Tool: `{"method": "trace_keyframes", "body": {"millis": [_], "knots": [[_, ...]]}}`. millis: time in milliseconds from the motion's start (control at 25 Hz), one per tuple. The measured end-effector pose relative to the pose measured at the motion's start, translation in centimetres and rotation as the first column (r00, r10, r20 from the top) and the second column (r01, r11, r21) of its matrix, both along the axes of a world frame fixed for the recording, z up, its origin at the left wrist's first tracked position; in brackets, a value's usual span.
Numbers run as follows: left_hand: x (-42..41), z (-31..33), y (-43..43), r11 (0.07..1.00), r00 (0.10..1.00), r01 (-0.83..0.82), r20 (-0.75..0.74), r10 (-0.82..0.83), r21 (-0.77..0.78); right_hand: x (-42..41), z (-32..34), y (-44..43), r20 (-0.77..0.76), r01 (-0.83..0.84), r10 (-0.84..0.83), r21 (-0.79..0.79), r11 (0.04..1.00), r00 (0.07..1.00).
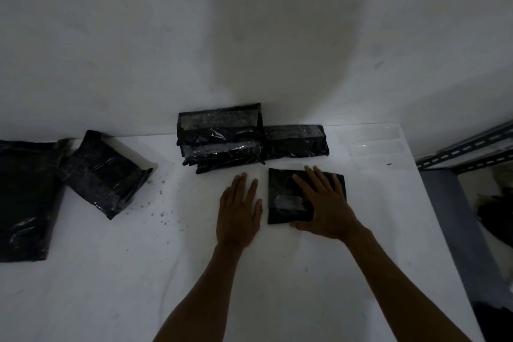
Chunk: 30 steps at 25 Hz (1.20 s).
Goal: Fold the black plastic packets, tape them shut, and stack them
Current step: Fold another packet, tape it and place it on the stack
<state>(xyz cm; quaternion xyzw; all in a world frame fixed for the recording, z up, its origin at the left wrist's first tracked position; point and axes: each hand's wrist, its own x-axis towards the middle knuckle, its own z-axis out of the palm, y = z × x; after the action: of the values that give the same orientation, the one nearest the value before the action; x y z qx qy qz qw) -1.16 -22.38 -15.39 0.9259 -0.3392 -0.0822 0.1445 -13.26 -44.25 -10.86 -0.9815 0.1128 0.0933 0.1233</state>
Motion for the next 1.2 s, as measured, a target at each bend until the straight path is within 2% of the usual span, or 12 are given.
{"method": "trace_keyframes", "body": {"millis": [120,200,320,560,760,880,960,1080,1200], "knots": [[0.2,0.1,0.0,1.000,1.000,-0.005,-0.015,0.005,0.000,-1.5,0.2,2.9,0.271,0.036,-0.026,-0.034,0.999,0.962],[0.1,0.0,0.1,1.000,1.000,-0.009,-0.015,0.009,-0.006,-3.6,-1.2,5.3,0.341,0.050,-0.030,-0.050,0.998,0.940],[0.1,-0.1,0.0,1.000,1.000,-0.004,-0.016,0.003,-0.015,-5.1,-2.7,6.8,0.325,0.115,-0.101,-0.025,0.993,0.940],[0.0,-0.2,0.1,1.000,1.000,-0.004,-0.019,0.003,-0.027,-4.4,-1.0,6.5,0.325,0.249,-0.242,0.021,0.968,0.914],[0.1,-0.2,0.1,0.999,1.000,-0.008,-0.014,0.007,-0.050,-4.7,-1.1,5.8,0.271,0.249,-0.238,-0.006,0.968,0.933],[0.1,-0.1,0.2,0.999,1.000,-0.001,-0.003,0.001,-0.036,-4.5,-0.4,5.7,0.360,0.382,-0.368,0.033,0.923,0.857],[0.1,-0.1,0.1,0.999,1.000,0.003,0.002,-0.003,-0.033,-4.7,-0.6,5.7,0.361,0.476,-0.456,0.038,0.879,0.814],[0.0,-0.1,0.1,1.000,1.000,-0.004,-0.005,0.004,-0.026,-4.7,-1.0,6.0,0.290,0.499,-0.483,0.021,0.866,0.826],[0.1,0.0,0.1,1.000,1.000,-0.004,-0.008,0.004,-0.027,-3.7,0.2,5.3,0.312,0.482,-0.467,0.033,0.875,0.827]]}}
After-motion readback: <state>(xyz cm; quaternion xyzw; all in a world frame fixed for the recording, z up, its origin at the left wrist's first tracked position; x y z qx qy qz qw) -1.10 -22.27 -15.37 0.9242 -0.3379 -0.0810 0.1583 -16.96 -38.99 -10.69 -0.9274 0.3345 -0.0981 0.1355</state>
